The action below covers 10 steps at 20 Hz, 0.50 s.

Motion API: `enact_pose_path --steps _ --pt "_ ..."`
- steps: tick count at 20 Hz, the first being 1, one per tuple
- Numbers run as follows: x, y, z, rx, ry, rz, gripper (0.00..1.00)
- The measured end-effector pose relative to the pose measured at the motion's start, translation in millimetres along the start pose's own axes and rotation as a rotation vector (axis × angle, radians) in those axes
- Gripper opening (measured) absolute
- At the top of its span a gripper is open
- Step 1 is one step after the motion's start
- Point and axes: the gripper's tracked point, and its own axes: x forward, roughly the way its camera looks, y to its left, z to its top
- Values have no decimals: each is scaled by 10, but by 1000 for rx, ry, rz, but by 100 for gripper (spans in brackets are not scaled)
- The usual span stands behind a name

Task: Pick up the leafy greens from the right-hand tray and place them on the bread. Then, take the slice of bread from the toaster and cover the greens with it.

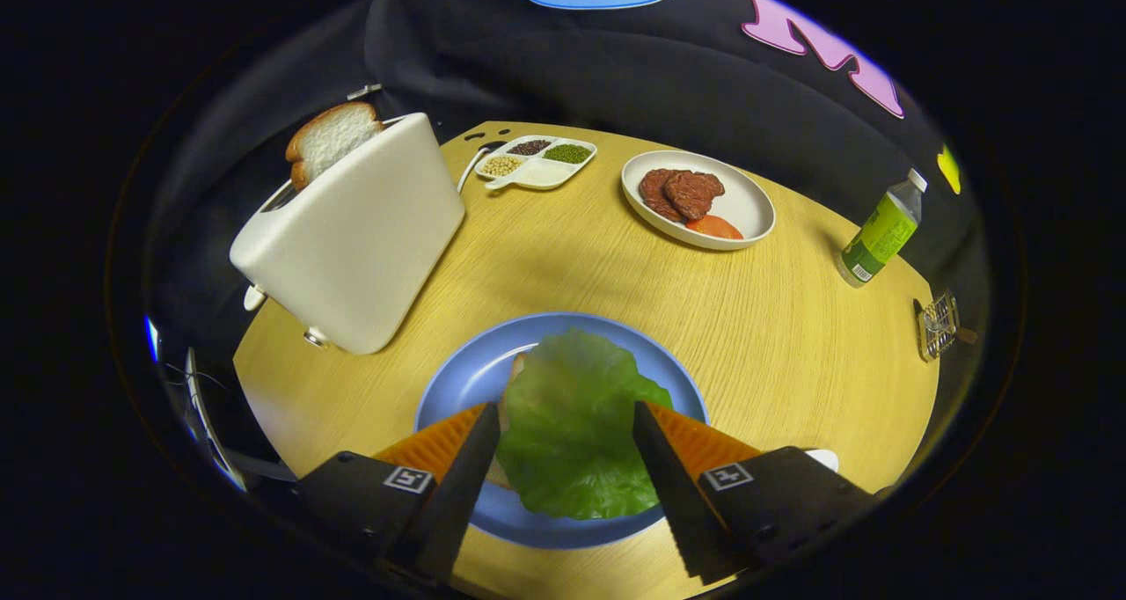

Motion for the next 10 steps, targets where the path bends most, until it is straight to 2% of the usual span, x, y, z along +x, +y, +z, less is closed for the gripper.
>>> enact_pose_path --steps 1,5,10 --pt "-15 18 37 3 -17 3 100" --pt "-255 87 227 16 -83 11 100" --pt "-647 204 681 18 -172 24 100"
